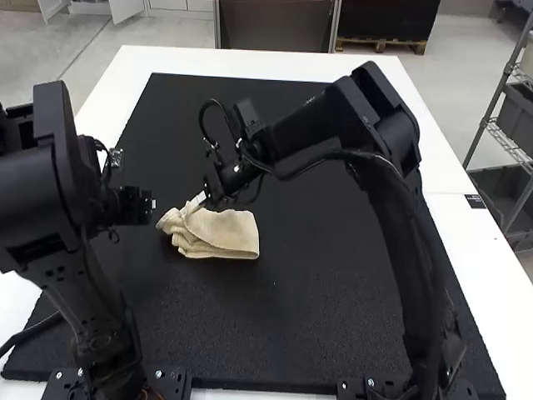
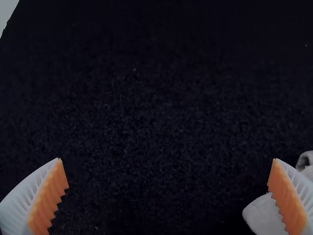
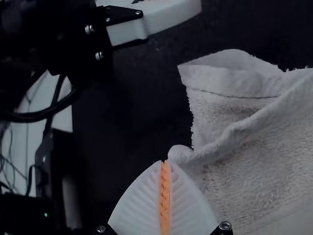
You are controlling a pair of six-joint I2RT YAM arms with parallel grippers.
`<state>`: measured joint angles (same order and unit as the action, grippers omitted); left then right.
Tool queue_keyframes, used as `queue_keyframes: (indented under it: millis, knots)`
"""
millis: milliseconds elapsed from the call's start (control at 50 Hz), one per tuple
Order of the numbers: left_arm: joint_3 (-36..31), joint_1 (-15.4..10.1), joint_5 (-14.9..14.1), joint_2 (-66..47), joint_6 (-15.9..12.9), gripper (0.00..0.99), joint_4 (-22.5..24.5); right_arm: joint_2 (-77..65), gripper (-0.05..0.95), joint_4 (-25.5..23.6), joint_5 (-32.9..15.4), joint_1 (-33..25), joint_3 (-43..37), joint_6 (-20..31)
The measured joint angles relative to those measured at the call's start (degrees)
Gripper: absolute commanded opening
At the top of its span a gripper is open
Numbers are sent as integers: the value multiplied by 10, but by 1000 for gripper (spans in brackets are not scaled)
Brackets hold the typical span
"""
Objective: Fold the towel.
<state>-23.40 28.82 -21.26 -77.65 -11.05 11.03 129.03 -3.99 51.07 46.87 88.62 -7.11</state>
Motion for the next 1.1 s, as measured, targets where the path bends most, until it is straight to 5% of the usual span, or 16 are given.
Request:
queue_keyframes:
  millis: [1100]
  knots:
    - [0, 0, 0, 16, 9, 959, 8, 101, -15, 52, 15, 18, 30, -2]
